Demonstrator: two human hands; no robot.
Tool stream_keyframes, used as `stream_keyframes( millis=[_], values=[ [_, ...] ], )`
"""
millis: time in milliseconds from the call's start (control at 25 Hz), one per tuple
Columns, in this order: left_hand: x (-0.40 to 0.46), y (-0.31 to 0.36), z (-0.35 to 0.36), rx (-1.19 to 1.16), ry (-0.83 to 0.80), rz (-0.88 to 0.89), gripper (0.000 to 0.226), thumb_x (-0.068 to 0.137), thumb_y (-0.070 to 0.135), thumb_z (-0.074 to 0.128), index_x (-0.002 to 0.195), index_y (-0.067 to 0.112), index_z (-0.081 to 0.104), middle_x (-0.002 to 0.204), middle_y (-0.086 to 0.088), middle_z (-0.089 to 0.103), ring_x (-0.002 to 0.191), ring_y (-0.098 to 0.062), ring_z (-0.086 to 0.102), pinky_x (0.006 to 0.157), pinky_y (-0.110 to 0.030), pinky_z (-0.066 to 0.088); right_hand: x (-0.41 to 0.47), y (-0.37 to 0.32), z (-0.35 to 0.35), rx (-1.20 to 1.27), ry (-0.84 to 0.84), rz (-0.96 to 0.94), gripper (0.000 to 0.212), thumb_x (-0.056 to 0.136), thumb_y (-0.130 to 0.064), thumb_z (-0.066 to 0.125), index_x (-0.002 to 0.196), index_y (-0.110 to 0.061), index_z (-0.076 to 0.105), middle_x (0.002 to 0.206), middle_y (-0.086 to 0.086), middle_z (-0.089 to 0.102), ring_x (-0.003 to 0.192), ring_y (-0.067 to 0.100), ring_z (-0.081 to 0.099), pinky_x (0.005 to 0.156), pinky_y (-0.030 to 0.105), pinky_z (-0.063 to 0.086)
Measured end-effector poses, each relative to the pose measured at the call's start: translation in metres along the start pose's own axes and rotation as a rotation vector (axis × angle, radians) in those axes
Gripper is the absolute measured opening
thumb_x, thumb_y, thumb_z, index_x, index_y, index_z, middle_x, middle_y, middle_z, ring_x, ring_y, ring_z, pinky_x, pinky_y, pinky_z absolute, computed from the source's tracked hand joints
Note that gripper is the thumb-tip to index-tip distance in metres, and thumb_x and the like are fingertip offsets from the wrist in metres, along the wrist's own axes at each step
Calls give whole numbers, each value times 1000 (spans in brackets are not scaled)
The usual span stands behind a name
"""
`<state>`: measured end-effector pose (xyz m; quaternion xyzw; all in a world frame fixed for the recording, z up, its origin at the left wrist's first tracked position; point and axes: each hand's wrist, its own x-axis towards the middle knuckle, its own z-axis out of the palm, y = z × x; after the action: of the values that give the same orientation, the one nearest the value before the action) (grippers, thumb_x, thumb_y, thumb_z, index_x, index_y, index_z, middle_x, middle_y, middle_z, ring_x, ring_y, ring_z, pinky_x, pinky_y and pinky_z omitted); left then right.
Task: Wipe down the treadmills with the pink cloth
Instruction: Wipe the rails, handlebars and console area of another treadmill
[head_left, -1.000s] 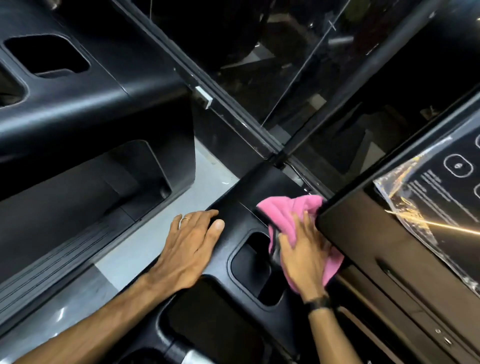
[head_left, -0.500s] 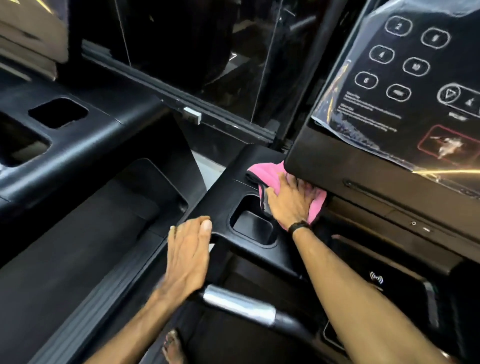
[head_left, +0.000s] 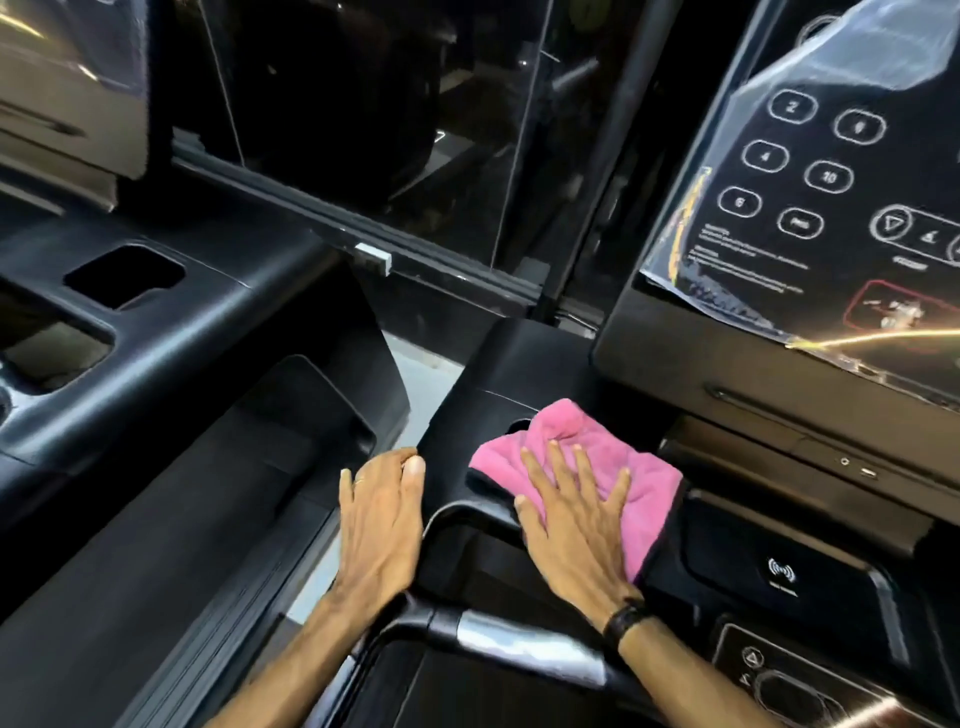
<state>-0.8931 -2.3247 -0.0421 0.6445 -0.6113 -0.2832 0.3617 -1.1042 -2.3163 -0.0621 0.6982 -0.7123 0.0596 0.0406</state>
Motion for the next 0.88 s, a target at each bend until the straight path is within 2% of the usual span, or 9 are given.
stream_keyframes(
  millis=[80, 160, 240, 320, 400, 480, 680, 800, 880],
  values=[
    [0, -12, -3, -29, 2, -11, 64, 94, 60, 5, 124, 31, 54, 121, 20, 50, 119, 7, 37, 124, -39, 2, -4, -20, 4, 74, 49, -108, 63, 93, -50, 37, 155, -35, 33, 162, -2, 31, 146, 24, 36, 115, 68, 18],
    [2, -21, -3, -60, 9, -21, 61, 95, 61, 6, 123, 33, 52, 123, 22, 49, 121, 14, 35, 124, -36, -1, -7, -36, 4, 89, 44, -231, 67, 95, -49, 38, 159, -35, 21, 166, 0, 21, 149, 24, 30, 117, 60, 17],
    [7, -26, -2, -69, 13, -17, 59, 96, 62, 7, 122, 33, 52, 122, 22, 50, 121, 15, 35, 124, -36, -2, 15, -49, 2, 71, -37, -369, 67, 98, -51, 34, 160, -37, 11, 168, -1, 7, 155, 22, 12, 120, 58, 8],
    [11, -27, -1, -68, 10, -12, 55, 97, 61, 9, 118, 35, 51, 120, 21, 51, 117, 12, 37, 124, -37, -2, 59, -59, 4, 115, -127, -339, 64, 98, -56, 33, 158, -43, 14, 168, -6, -1, 155, 17, -5, 120, 58, -7],
    [16, -26, -1, -72, 15, -2, 54, 97, 60, 9, 120, 35, 51, 121, 21, 50, 119, 8, 38, 124, -36, -2, 102, -64, 7, 124, -139, -200, 63, 95, -62, 35, 155, -44, 26, 168, -6, 6, 155, 17, -2, 119, 57, -16],
    [21, -25, -2, -63, 6, 13, 59, 97, 60, 9, 122, 30, 53, 123, 20, 50, 121, 5, 39, 123, -37, -2, 110, -71, 6, 77, -86, -111, 66, 89, -61, 32, 152, -41, 36, 166, -3, 20, 155, 19, 8, 120, 57, -13],
    [25, -28, -3, -57, -5, 16, 72, 94, 65, 4, 131, 25, 51, 130, 15, 50, 129, -2, 41, 119, -28, -10, 28, -78, -5, 156, -130, -456, 63, 91, -58, 36, 152, -43, 31, 162, -3, 32, 153, 17, 20, 122, 53, -2],
    [25, -28, -4, -52, -11, -9, 80, 91, 66, 4, 142, 20, 44, 144, 10, 44, 141, -5, 31, 121, -31, -9, 76, -60, -1, 146, -148, -284, 63, 95, -67, 38, 153, -42, 30, 165, -6, 24, 155, 16, 9, 122, 49, -13],
    [24, -29, -4, -53, -13, -21, 82, 91, 66, 5, 147, 19, 41, 150, 9, 38, 145, -4, 24, 123, -34, -7, 101, -65, -1, 79, -137, -150, 60, 98, -61, 41, 152, -38, 34, 165, -2, 23, 155, 20, 10, 122, 52, -13]
  ],
)
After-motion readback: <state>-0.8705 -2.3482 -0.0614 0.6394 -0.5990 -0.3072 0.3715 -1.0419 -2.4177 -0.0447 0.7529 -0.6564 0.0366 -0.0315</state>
